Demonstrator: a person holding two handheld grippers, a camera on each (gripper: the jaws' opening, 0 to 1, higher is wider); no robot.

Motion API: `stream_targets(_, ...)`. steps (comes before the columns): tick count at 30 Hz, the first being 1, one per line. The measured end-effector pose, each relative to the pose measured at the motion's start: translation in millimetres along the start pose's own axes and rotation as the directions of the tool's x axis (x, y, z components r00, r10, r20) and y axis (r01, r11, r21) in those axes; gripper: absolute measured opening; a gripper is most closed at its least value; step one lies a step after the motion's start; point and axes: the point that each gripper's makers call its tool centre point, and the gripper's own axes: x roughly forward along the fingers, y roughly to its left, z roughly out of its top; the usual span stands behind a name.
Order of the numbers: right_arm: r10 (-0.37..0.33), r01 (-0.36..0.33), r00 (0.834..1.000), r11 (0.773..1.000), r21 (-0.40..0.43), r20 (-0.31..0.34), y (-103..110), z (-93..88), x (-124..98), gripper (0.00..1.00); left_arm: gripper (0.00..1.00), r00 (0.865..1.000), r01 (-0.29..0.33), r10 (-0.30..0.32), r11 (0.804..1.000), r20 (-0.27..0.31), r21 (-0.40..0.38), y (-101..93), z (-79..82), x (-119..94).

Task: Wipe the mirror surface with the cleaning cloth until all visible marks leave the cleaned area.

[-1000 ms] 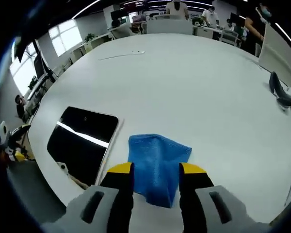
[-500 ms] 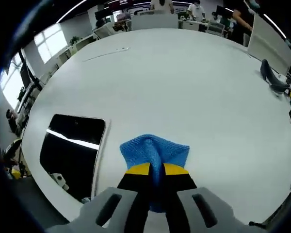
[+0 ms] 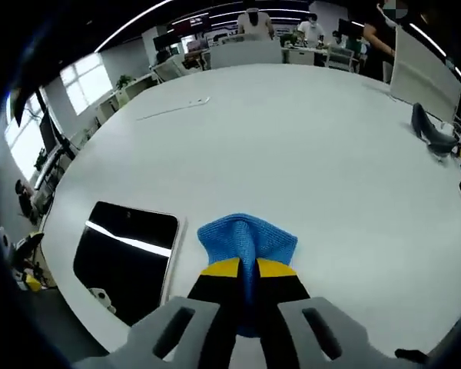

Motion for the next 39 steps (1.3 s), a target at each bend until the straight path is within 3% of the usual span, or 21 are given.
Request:
stream_targets(6, 0.033, -0.035, 0.999, 0.997, 0.071, 0.032, 17, 21.1, -5, 0.0, 0.99, 1.0, 0.001, -0.001, 1.0, -0.007, 0.012, -0.4, -0.2, 1)
stream_targets(9, 0.12, -0.117, 0.992, 0.988, 0.099, -0.024, 39, 17.7, 0, 0.0, 0.99, 1.0, 0.002, -0.002, 1.0, -0.008, 0.014, -0.5, -0.4, 0)
stream_targets(13, 0.11, -0.109, 0.994, 0.993, 0.053, -0.012, 45, 22.4, 6, 0.0, 0.99, 1.0, 0.0, 0.0, 1.0, -0.005, 0.016, 0.1, 0.4, 1)
stream_targets(15, 0.141, -0.135, 0.989, 0.982, 0.13, -0.037, 54, 19.2, 11, 0.0, 0.99, 1.0, -0.001, 0.001, 1.0, -0.005, 0.01, 0.7, 0.2, 1)
stream_targets(19, 0.125, -0.114, 0.99, 0.984, 0.135, -0.072, 58, 14.9, 23, 0.0, 0.99, 1.0, 0.001, 0.0, 1.0, -0.012, 0.019, 0.3, -0.7, 1)
stream_targets(25, 0.163, -0.154, 0.98, 0.984, 0.084, -0.116, 80, 11.3, 40, 0.0, 0.99, 1.0, -0.001, 0.001, 1.0, -0.014, 0.026, 0.7, -1.3, 2)
stream_targets(27, 0.132, -0.126, 0.984, 0.99, 0.06, -0.117, 81, 11.8, 44, 0.0, 0.99, 1.0, -0.003, 0.004, 1.0, -0.015, 0.031, 1.2, -1.4, 2)
stream_targets(34, 0.125, -0.115, 0.984, 0.99, 0.085, -0.131, 90, 5.2, 54, 0.0, 0.98, 1.0, -0.004, 0.005, 0.999, -0.014, 0.031, 2.1, -1.4, 2)
stream_targets(36, 0.105, -0.087, 0.986, 0.986, 0.142, -0.128, 91, 4.7, 54, 0.0, 0.98, 1.0, -0.004, 0.004, 0.999, -0.014, 0.032, 2.2, -1.8, 3)
stream_targets(39, 0.111, -0.09, 0.985, 0.984, 0.152, -0.131, 94, 6.2, 57, 0.0, 0.98, 1.0, -0.003, 0.004, 0.999, -0.013, 0.032, 2.7, -2.0, 3)
